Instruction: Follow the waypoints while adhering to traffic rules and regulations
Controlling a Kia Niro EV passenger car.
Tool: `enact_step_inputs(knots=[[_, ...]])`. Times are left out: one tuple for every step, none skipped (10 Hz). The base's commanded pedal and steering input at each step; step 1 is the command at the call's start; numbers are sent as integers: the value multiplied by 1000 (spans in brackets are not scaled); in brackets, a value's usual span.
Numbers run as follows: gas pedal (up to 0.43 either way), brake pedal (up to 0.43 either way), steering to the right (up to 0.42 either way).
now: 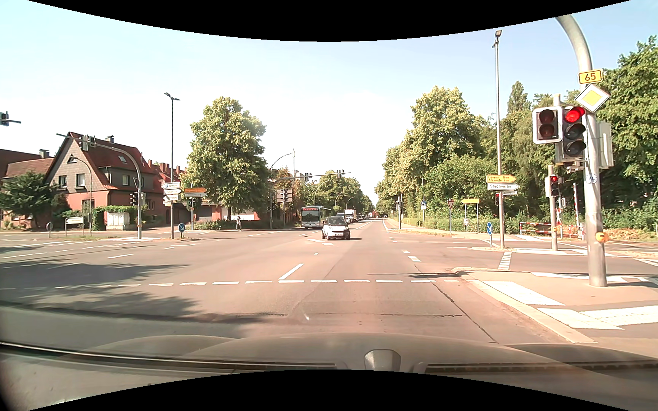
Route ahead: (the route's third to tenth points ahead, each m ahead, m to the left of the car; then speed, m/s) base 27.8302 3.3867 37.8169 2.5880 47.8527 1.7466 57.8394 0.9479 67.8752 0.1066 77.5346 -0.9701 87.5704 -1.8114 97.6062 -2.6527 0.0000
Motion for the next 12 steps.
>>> enact_step_inputs(knots=[[0, 280, 16], [0, 280, 16], [0, 280, 16], [0, 280, 16], [0, 280, 16], [0, 280, 16], [0, 280, 16], [0, 280, 16], [0, 280, 16], [0, 280, 16], [0, 280, 16], [0, 280, 16]])
